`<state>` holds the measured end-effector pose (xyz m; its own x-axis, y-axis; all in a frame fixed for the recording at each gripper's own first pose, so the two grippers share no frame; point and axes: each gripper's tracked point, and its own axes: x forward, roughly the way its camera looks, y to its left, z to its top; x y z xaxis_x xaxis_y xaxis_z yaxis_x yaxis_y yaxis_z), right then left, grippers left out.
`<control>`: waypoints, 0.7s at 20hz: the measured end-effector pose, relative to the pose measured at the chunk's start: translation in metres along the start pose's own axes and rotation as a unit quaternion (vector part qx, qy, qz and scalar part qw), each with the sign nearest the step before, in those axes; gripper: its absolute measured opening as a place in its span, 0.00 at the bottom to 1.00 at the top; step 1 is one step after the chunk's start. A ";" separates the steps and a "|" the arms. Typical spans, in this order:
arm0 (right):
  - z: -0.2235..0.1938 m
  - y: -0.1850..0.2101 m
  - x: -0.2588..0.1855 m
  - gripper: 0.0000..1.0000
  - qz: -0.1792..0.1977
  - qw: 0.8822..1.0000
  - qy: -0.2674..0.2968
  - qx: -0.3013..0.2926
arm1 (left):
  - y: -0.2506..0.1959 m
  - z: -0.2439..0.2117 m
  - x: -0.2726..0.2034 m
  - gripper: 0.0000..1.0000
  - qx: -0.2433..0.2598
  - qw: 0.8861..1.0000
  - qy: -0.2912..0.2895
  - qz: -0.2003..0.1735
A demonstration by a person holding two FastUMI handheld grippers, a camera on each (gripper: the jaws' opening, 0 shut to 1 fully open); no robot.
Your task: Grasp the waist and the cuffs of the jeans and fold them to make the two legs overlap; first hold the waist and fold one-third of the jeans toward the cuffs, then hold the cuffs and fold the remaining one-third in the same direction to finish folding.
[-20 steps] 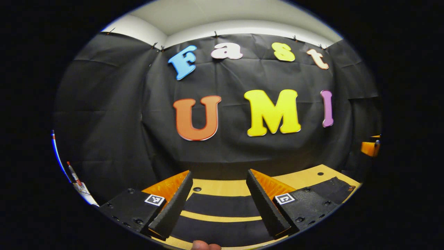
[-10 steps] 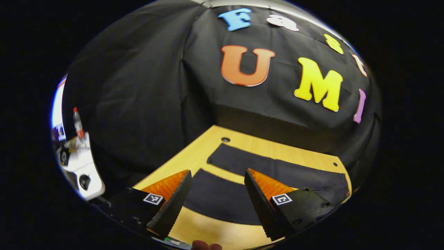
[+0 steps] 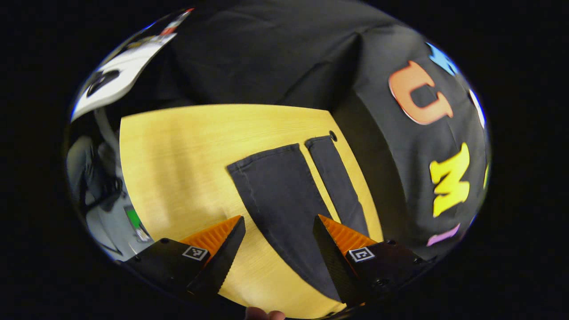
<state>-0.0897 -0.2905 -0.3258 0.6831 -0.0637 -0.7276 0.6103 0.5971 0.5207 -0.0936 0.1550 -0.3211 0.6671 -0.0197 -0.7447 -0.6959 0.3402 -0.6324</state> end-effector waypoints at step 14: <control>-0.008 -0.018 0.076 0.92 -0.031 0.983 0.051 0.173 | 0.004 0.019 0.060 0.99 -0.088 0.996 0.015 0.016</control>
<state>-0.0521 -0.2999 -0.3938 0.6076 0.0003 -0.7942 0.7611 0.2859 0.5823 -0.0511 0.1728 -0.3645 0.6375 -0.0397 -0.7694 -0.7542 0.1720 -0.6338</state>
